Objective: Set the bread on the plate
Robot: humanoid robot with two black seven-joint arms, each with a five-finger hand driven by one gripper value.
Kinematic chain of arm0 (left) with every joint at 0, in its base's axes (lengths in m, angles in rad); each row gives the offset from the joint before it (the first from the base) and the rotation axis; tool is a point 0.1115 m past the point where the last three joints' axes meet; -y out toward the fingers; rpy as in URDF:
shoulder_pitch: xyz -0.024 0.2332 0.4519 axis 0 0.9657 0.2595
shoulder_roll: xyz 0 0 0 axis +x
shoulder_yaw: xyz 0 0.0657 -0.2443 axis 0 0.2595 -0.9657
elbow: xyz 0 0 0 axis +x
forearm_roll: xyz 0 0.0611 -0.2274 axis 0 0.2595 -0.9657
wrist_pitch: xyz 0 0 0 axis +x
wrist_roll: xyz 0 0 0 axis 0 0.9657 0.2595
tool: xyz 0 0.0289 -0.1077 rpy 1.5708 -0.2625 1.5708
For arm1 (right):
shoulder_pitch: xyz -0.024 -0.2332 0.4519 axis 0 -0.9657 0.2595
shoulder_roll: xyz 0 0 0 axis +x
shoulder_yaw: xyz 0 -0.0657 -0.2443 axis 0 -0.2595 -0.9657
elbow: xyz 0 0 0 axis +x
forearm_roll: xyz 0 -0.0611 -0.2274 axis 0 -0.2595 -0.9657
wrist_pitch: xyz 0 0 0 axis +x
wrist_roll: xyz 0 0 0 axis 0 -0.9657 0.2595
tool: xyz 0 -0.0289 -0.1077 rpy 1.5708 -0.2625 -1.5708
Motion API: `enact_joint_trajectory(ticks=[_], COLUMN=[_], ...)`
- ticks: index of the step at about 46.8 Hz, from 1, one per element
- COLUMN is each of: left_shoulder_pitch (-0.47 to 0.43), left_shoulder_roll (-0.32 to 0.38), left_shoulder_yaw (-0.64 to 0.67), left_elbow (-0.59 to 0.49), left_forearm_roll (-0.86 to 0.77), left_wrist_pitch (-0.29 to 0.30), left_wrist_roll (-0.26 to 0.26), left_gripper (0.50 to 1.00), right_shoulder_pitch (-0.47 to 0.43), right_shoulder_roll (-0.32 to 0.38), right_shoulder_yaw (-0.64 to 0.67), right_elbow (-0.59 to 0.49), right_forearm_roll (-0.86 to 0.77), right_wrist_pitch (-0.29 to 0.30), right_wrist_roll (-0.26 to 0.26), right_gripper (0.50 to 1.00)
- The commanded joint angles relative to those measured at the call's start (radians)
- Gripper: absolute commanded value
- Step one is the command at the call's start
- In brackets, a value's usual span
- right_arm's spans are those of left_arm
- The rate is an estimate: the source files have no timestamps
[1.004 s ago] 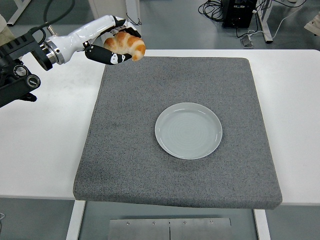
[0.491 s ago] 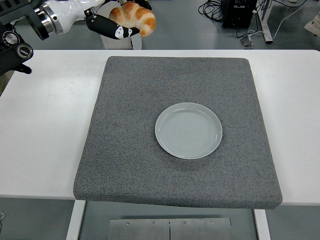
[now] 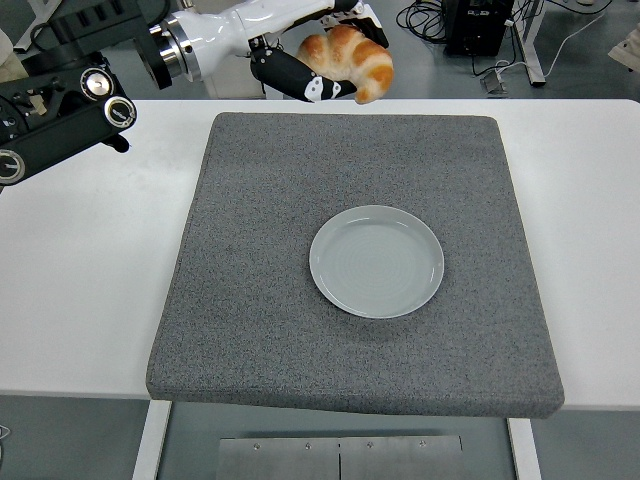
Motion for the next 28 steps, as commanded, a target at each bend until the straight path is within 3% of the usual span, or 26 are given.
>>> enact_joint_trajectory(ticks=[1, 28], left_shoulder_pitch=[0.002, 0.02], left_shoulder_roll=[-0.023, -0.152], left_shoulder_yaw=[0.0, 0.007], left_elbow=[0.002, 0.004], left_forearm_roll=[0.0, 0.094], left_wrist_pitch=[0.002, 0.007], left_wrist_roll=[0.0, 0.0], left_gripper=[0.5, 0.5], right_shoulder_pitch=[0.0, 0.0], right_shoulder_roll=[0.0, 0.0], right_shoulder_yaw=[0.0, 0.0], right_elbow=[-0.001, 0.0], right_forearm_roll=[0.0, 0.0], right_wrist_pitch=[0.001, 0.0], right_wrist_roll=[0.0, 0.0], right_gripper=[1.0, 1.0])
